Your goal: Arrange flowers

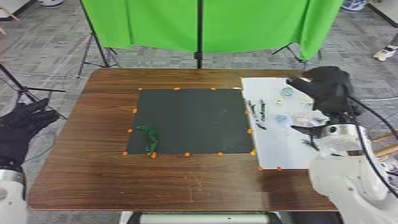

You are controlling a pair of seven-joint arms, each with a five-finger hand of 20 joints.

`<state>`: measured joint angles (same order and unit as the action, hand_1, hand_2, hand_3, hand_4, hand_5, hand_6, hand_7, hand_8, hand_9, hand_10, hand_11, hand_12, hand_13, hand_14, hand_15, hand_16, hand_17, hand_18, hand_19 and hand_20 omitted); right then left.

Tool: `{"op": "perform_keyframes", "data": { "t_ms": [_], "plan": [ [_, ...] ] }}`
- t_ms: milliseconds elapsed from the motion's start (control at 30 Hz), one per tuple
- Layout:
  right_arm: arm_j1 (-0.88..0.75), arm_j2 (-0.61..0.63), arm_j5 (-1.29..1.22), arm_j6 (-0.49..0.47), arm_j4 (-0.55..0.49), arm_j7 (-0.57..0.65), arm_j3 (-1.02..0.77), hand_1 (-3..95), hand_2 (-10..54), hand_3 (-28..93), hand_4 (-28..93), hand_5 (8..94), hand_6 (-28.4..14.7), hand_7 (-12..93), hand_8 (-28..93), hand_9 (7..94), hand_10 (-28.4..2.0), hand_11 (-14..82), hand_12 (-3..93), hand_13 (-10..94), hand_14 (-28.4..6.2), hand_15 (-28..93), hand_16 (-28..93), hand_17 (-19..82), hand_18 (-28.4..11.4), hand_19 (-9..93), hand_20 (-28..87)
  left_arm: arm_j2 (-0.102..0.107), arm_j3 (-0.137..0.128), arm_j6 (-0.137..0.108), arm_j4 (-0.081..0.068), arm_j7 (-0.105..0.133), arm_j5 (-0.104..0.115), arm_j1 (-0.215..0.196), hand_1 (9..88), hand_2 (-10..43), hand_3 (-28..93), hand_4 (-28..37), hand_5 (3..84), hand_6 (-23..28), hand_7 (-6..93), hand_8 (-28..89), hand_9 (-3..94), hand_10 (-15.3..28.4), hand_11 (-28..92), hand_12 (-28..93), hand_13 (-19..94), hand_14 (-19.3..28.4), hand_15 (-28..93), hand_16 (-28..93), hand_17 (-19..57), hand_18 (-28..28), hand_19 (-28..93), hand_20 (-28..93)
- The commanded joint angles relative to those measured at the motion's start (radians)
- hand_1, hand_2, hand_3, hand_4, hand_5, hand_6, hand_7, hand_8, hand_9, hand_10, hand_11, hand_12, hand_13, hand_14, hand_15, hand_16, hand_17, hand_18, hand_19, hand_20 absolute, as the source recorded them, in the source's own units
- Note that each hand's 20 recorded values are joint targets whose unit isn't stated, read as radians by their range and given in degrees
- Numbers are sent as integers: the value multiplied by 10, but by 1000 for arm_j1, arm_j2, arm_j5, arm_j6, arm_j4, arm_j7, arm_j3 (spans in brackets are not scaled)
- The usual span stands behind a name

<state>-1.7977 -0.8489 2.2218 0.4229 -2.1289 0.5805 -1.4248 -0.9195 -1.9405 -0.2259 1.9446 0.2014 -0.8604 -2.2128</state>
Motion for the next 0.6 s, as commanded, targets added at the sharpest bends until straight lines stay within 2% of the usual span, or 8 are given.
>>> {"op": "perform_keyframes", "data": {
  "t_ms": [33, 133, 200, 333, 467, 600],
  "plan": [
    [-248, 13, 95, -138, 57, 97, -102, 236, -95, 566, -202, 656, -72, 148, -56, 756, -168, 257, 252, 875, -46, 670, 273, 626, -175, 932, 623, -35, 4, 14, 8, -14, -14, -47, 188, 331, 633, -283, 503, 66, 92, -52, 529, 160, 197, 108, 441, 194, 225, -19, 147, 150, 212, 202],
    [-258, 24, 151, -179, 88, 113, -107, 254, -95, 578, -205, 670, -65, 162, -57, 764, -161, 279, 263, 876, -44, 674, 276, 626, -174, 932, 624, -36, 6, 19, 13, -18, -26, -49, 188, 329, 634, -283, 503, 66, 93, -52, 529, 160, 197, 109, 442, 195, 226, -19, 147, 150, 212, 201],
    [-274, 29, 167, -207, 94, 127, -113, 263, -95, 583, -210, 671, -62, 169, -58, 765, -160, 286, 267, 876, -44, 676, 278, 626, -175, 932, 628, -32, 13, 26, 9, -22, -34, -38, 188, 323, 634, -283, 503, 66, 93, -52, 529, 160, 197, 109, 442, 195, 227, -19, 147, 150, 212, 201],
    [-296, 31, 180, -208, 104, 133, -120, 295, -95, 588, -215, 673, -55, 188, -60, 763, -157, 294, 271, 877, -41, 675, 281, 628, -172, 932, 628, -34, 11, 34, 13, -29, -50, -42, 190, 315, 630, -283, 502, 65, 94, -52, 529, 160, 197, 109, 443, 196, 229, -19, 146, 151, 211, 201],
    [-309, 29, 175, -183, 96, 125, -128, 301, -95, 584, -214, 671, -53, 193, -62, 762, -156, 295, 271, 876, -41, 675, 285, 628, -171, 932, 629, -36, 8, 33, 18, -31, -49, -47, 190, 309, 631, -283, 502, 65, 93, -52, 527, 160, 197, 110, 443, 197, 231, -18, 146, 151, 211, 201],
    [-309, 36, 187, -198, 109, 126, -121, 310, -95, 590, -212, 665, -51, 195, -63, 761, -155, 296, 271, 876, -39, 676, 286, 629, -169, 932, 630, -38, 7, 38, 21, -33, -51, -50, 191, 306, 632, -283, 501, 65, 94, -51, 527, 160, 196, 110, 444, 198, 233, -18, 146, 151, 211, 201]
  ]
}}
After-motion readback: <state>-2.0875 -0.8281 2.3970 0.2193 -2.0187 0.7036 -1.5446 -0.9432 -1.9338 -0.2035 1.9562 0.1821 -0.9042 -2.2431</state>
